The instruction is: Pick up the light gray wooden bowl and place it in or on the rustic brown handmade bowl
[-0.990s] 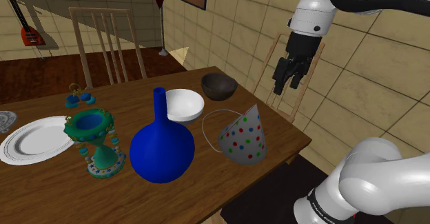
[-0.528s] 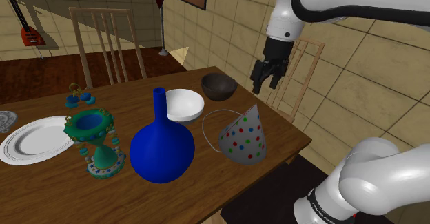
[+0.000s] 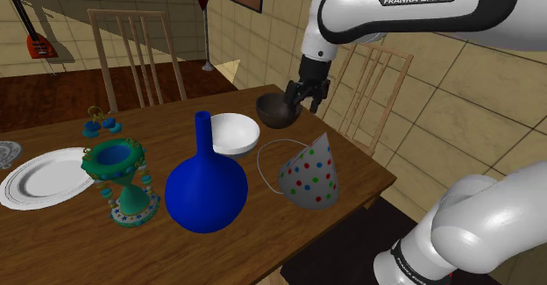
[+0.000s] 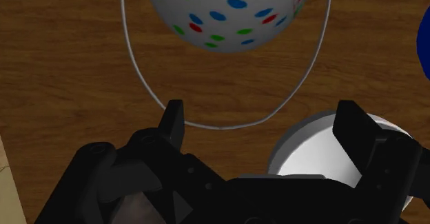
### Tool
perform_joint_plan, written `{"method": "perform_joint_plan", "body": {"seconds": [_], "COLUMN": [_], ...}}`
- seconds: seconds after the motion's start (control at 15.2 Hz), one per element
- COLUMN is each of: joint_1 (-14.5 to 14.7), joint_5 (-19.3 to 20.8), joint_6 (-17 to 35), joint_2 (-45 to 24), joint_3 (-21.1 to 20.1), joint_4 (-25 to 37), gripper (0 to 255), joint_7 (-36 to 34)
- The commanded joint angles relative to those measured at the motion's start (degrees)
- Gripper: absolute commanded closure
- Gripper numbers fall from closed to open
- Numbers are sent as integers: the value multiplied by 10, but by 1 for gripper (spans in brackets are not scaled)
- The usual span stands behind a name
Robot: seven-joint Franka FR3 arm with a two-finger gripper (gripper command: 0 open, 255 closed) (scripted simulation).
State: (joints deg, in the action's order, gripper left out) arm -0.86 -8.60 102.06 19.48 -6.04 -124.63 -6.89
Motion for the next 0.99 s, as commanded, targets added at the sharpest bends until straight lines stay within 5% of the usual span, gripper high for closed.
{"method": "perform_joint_plan", "body": {"seconds": [0.0, 0.73, 0.92], "joint_1": [1, 9, 11], "joint_5": [-1, 14, 15], "joint_6": [24, 101, 117], "joint_2": [-41, -275, -290], "joint_3": [-5, -18, -19], "joint_4": [21, 198, 198], "gripper": [0, 0, 0], "joint_7": [-5, -24, -25]}}
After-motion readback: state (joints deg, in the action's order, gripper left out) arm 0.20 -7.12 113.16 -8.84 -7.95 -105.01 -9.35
